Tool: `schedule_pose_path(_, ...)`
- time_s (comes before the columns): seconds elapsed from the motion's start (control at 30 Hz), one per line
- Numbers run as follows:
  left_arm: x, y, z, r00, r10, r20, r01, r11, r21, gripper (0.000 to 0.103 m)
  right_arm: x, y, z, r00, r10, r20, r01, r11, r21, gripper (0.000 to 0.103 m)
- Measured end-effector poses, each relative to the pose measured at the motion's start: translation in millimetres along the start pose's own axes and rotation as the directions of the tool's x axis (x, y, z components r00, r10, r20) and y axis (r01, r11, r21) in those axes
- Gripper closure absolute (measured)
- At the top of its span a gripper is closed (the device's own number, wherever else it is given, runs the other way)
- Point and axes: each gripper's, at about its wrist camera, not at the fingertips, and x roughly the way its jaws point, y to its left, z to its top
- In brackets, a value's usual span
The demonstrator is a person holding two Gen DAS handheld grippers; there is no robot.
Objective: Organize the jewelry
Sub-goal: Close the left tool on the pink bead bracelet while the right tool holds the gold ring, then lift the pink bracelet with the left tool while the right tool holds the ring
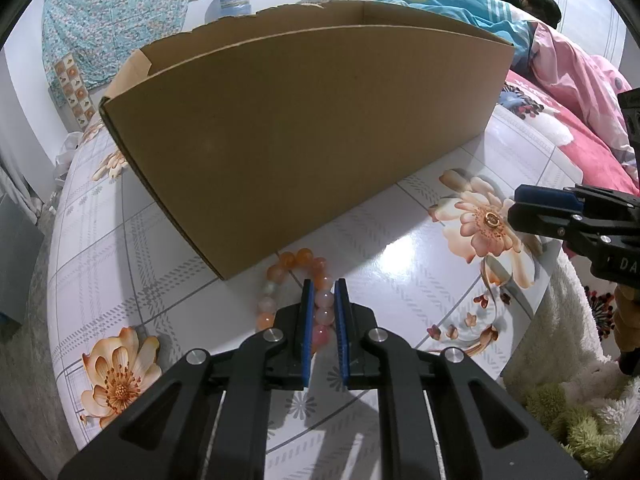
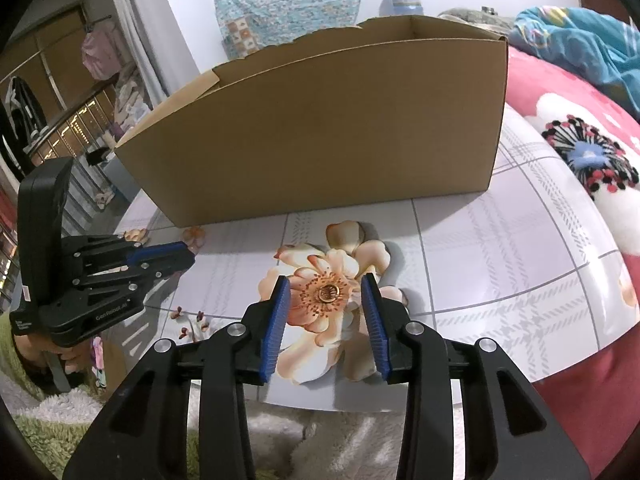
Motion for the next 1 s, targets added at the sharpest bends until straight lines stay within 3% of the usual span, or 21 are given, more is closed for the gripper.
schedule_pose_path(1.0,0.0,-1.6,-0.5,1.0,0.002,0.003,-0.002,1.0,0.002,0.093,0.6,-0.3,0.6,1.0,-0.001,-0.003,0.001,1.0,0.002,0.062)
